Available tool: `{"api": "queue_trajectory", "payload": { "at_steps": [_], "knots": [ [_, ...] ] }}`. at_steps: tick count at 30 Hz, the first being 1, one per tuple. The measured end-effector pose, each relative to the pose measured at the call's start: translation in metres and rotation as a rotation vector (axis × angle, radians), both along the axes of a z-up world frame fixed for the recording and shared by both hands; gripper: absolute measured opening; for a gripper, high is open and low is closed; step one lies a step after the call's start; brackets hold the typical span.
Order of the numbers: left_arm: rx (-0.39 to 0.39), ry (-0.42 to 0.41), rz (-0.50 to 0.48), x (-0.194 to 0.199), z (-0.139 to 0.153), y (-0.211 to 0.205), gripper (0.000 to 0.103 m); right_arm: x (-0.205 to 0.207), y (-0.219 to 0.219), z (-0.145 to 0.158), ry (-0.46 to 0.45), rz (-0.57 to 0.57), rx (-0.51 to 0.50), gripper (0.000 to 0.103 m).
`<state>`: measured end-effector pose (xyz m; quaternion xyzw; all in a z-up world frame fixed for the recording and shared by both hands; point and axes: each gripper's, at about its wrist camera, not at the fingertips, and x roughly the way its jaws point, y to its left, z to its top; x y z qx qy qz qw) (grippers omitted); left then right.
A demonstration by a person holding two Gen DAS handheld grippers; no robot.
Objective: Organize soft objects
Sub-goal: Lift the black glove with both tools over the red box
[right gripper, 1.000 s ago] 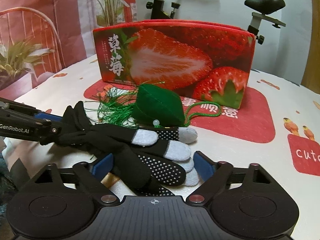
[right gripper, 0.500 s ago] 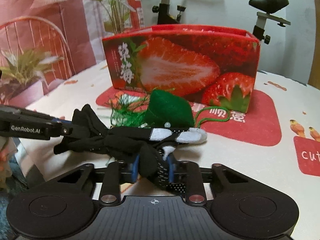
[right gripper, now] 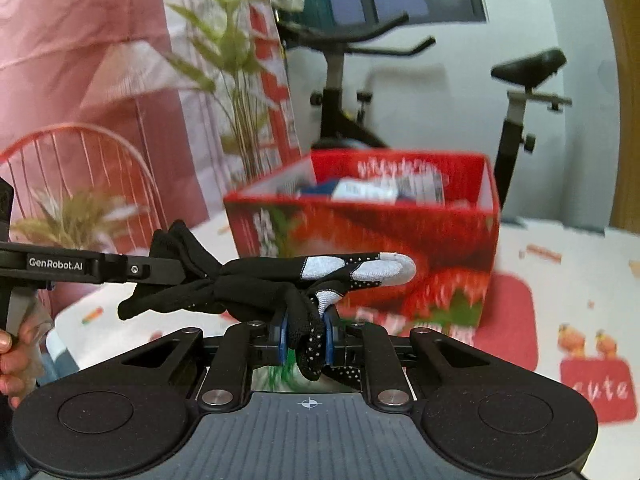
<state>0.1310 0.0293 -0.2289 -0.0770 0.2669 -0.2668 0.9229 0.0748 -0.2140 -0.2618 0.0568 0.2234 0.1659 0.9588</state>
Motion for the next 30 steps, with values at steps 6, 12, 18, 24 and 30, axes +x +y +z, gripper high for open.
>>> {"api": "queue_trajectory", "payload": {
  "at_steps": [6, 12, 18, 24, 30],
  "knots": [
    [-0.002, -0.055, -0.002, 0.022, 0.027, -0.008, 0.011, 0.024, -0.004, 0.029, -0.048, -0.009, -0.006, 0.015],
    [-0.009, -0.079, 0.008, 0.063, 0.048, -0.019, 0.011, 0.067, -0.013, 0.057, -0.07, -0.021, -0.02, 0.015],
    [0.031, -0.03, 0.016, 0.116, 0.053, -0.033, 0.011, 0.131, -0.024, 0.058, 0.006, -0.029, -0.057, 0.015],
    [0.102, 0.056, 0.03, 0.161, 0.039, -0.044, 0.011, 0.185, -0.027, 0.04, 0.13, -0.039, -0.068, 0.015],
    [0.175, 0.109, 0.028, 0.183, 0.024, -0.054, 0.011, 0.223, -0.033, 0.019, 0.28, -0.039, -0.045, 0.015]
  ]
}}
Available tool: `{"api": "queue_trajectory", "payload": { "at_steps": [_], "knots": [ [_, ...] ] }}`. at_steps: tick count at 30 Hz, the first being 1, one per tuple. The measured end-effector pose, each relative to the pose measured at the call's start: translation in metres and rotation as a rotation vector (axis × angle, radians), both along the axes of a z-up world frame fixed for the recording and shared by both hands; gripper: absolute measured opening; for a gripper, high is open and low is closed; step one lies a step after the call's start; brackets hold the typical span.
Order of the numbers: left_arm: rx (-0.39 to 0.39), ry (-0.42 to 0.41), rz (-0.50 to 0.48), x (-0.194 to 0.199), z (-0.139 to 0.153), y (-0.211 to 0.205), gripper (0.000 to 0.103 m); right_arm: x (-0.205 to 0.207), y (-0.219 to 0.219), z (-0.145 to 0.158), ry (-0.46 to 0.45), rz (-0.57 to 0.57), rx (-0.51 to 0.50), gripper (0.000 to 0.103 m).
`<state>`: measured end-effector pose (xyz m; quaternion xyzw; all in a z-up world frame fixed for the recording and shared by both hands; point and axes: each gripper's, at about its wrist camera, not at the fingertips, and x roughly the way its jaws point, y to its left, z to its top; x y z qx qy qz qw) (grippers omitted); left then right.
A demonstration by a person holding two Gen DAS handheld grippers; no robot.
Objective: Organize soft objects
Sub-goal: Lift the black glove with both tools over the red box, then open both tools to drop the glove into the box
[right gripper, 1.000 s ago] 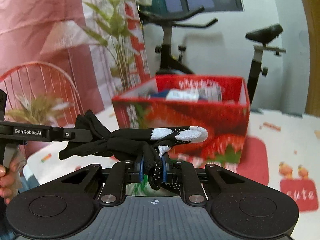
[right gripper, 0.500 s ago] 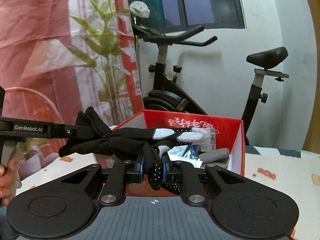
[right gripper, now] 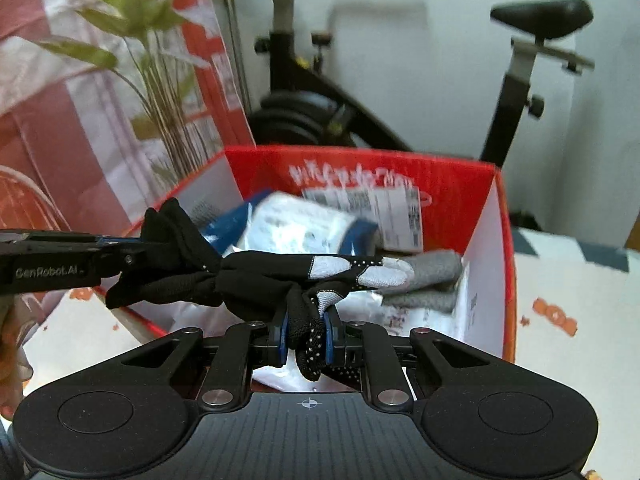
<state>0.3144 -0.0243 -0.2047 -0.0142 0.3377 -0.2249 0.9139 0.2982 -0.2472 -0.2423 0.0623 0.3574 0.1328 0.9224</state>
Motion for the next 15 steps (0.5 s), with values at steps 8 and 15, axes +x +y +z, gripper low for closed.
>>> {"api": "queue_trajectory", "payload": {
  "at_steps": [8, 15],
  "knots": [
    [0.041, 0.044, 0.005, 0.01, -0.011, -0.005, 0.012, 0.02, -0.007, -0.014, 0.093, -0.008, 0.025, 0.016],
    [0.068, 0.052, 0.01, 0.013, -0.013, -0.007, 0.013, 0.021, -0.008, -0.016, 0.118, -0.019, 0.029, 0.019]
  ]
}}
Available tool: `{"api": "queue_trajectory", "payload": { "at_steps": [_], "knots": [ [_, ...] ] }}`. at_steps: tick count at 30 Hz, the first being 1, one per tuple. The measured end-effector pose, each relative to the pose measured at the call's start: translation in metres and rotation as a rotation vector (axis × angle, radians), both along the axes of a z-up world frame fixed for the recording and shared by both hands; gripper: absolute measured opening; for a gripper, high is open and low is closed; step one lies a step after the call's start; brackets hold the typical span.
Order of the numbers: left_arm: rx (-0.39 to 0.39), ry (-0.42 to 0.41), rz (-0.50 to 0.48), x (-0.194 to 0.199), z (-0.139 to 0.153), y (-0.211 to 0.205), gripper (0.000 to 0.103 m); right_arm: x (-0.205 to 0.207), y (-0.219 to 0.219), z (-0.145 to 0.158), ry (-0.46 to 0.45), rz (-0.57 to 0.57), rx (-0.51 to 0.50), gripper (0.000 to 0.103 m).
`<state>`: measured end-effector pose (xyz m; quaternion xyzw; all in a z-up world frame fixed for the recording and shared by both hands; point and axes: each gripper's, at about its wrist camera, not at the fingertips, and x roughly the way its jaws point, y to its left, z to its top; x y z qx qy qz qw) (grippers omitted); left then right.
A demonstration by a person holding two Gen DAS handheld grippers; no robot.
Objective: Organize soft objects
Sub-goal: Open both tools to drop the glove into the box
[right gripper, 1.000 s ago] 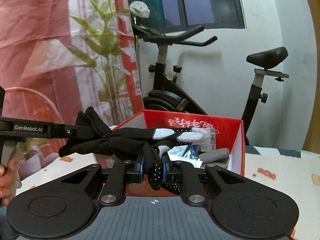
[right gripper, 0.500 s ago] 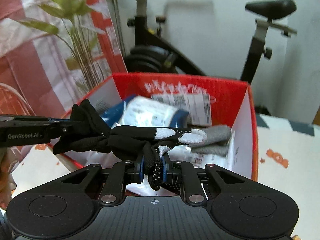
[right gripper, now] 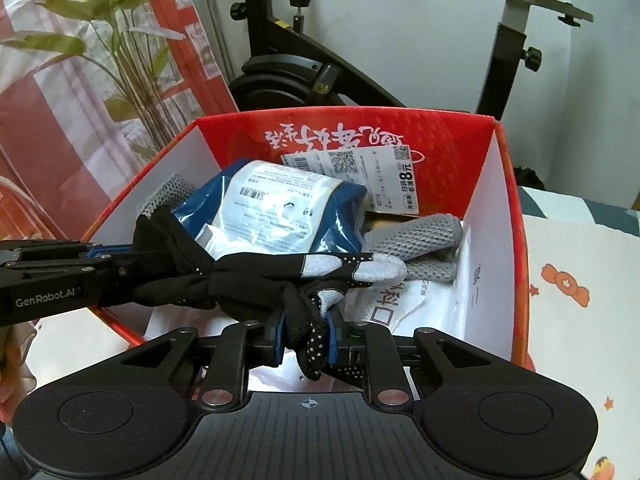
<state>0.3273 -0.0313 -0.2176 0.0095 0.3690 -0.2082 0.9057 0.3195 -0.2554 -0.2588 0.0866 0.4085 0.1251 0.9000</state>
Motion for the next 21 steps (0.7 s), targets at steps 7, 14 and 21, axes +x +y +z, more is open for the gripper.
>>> {"api": "queue_trajectory", "payload": {
  "at_steps": [7, 14, 21],
  "knots": [
    [0.024, -0.021, 0.002, -0.004, 0.004, 0.0, 0.016, -0.004, -0.002, 0.003, 0.006, -0.028, -0.021, 0.026],
    [0.037, -0.132, 0.023, -0.023, 0.024, 0.004, 0.081, -0.024, -0.002, 0.022, -0.088, -0.076, -0.06, 0.072],
    [0.003, -0.198, 0.091, -0.047, 0.041, 0.015, 0.103, -0.054, 0.004, 0.04, -0.208, -0.077, -0.055, 0.103]
  ]
}}
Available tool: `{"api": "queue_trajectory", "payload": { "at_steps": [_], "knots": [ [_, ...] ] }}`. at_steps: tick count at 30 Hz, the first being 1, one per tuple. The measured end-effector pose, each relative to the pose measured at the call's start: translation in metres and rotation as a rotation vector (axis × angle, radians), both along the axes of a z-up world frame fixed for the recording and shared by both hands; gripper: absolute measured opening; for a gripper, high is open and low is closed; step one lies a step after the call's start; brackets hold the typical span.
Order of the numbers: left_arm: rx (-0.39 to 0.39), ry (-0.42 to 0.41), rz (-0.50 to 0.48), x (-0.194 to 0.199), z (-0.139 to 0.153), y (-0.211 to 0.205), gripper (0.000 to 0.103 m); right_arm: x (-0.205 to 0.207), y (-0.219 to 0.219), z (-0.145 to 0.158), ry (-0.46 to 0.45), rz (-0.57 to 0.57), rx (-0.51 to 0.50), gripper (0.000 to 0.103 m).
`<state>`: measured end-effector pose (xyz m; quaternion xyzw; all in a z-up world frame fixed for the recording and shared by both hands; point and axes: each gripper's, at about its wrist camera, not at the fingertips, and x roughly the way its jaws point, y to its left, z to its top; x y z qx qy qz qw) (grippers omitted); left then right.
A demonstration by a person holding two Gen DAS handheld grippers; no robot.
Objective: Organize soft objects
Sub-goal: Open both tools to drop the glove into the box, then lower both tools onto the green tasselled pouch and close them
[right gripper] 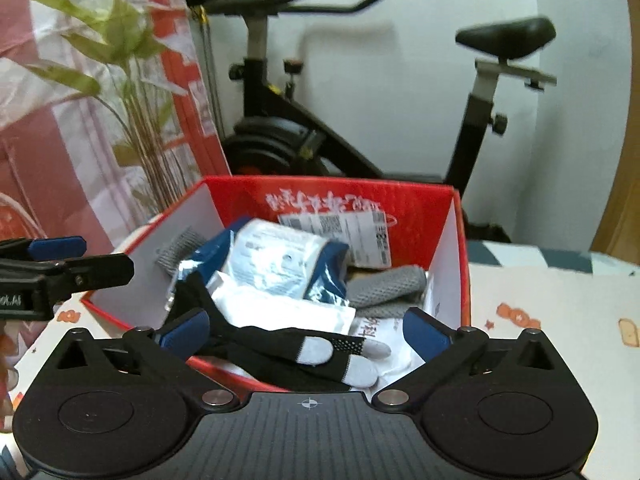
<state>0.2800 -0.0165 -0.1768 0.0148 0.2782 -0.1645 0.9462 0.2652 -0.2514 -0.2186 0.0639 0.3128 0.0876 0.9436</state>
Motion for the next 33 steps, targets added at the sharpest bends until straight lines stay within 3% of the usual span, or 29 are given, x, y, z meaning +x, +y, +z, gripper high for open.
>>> {"api": "queue_trajectory", "payload": {
  "at_steps": [7, 15, 27, 30, 33],
  "knots": [
    [0.006, -0.064, 0.046, -0.035, 0.004, 0.01, 0.103, -0.032, 0.0, 0.001, -0.078, -0.015, 0.046, 0.103],
    [0.091, -0.101, 0.113, -0.083, -0.01, 0.006, 0.103, -0.075, 0.009, -0.013, -0.124, -0.058, 0.057, 0.103],
    [0.102, -0.03, 0.148, -0.127, -0.045, 0.018, 0.103, -0.132, 0.023, -0.048, -0.086, -0.044, 0.056, 0.103],
    [0.071, 0.001, 0.155, -0.134, -0.051, 0.022, 0.103, -0.146, 0.029, -0.061, -0.065, -0.024, 0.076, 0.103],
    [0.042, 0.048, 0.156, -0.139, -0.058, 0.025, 0.103, -0.157, 0.038, -0.073, -0.046, -0.023, 0.031, 0.103]
  ]
}}
